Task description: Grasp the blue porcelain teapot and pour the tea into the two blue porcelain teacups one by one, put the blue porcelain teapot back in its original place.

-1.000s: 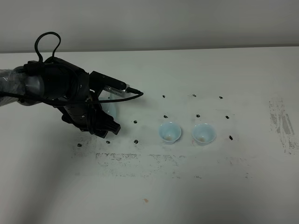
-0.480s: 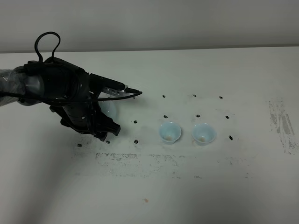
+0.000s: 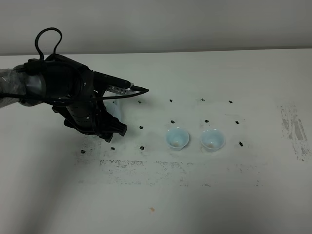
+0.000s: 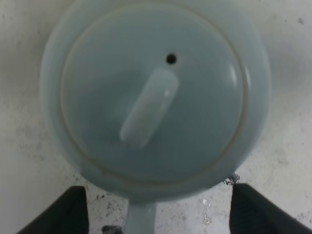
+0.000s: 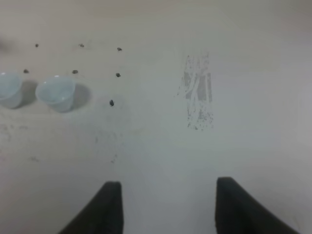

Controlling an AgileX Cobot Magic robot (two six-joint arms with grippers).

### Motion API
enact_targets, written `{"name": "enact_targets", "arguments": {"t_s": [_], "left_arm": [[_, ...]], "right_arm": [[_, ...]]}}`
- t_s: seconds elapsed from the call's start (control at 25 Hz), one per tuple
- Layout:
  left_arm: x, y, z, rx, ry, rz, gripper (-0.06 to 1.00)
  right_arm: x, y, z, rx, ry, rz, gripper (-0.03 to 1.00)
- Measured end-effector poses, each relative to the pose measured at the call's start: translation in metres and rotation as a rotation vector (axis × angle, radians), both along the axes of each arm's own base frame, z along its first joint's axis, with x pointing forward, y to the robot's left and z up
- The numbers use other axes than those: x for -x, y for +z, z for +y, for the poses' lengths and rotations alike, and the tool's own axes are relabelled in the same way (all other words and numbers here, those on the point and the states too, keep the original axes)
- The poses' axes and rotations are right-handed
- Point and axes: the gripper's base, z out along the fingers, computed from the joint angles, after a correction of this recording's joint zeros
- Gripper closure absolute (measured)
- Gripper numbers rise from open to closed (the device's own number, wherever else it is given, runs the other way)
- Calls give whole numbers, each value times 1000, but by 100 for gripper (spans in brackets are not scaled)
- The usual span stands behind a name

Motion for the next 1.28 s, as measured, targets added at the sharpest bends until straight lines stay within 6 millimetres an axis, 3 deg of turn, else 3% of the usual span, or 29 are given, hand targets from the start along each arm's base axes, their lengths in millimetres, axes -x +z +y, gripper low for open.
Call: {"name": "enact_targets", "arguments": {"t_s": [1.28], "left_arm": [[-5,1,-1,15,6,-50,36]], "right_arm": [[0,0,0,0,0,0,55]]}}
